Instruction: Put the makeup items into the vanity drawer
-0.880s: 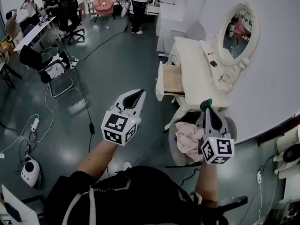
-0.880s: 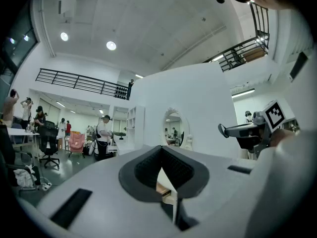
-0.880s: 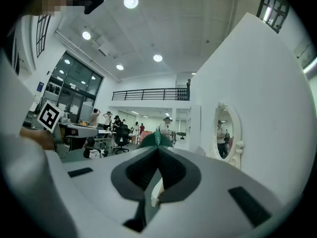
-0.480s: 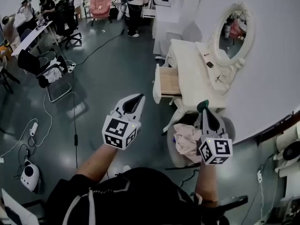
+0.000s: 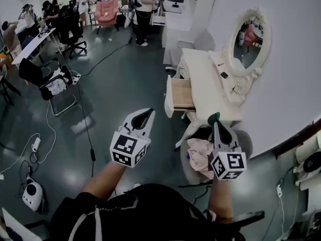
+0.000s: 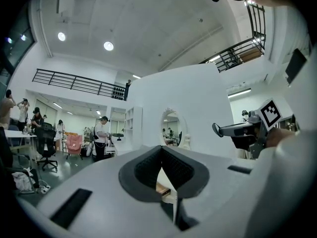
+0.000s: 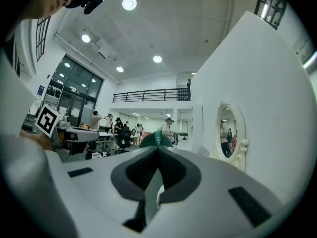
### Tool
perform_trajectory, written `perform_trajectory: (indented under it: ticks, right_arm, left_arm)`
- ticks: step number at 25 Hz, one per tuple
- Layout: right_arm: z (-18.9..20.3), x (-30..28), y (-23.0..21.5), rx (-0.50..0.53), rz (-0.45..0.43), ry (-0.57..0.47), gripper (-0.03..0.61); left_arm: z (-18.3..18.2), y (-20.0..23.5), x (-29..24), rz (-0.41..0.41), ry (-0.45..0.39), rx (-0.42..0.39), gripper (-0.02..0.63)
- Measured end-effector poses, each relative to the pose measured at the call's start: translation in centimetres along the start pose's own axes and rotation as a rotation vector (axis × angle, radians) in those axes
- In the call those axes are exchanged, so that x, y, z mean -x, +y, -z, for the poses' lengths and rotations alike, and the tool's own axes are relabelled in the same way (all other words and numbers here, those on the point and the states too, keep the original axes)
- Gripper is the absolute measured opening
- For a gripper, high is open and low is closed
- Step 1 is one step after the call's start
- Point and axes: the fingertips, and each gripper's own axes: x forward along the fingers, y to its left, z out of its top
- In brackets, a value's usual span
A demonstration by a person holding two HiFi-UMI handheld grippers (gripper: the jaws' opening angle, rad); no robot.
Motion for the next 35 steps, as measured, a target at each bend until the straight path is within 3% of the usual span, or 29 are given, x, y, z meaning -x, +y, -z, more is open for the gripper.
perform_trajectory:
  ticks: [16,24,35]
  right_arm:
    - [1.2,-4.3,3.4,0.009,0.022,0.007,0.005]
    - [0.9,-9.5,1.4,0.005,-0.012,-0.019,0.005]
    - [-0.1,-17.8,-6.6,0.025,-0.025,-0.038,0.005]
  left_arm:
    - [1.7,5.4,0.1,0.027,-0.015,0.013,0.003]
    - [1.5,7.8,-4.0,-0.003,-0.025,0.004,0.004]
    - [1.0,9.7,-15.4,-0.013,-0.026,0.0,0.003]
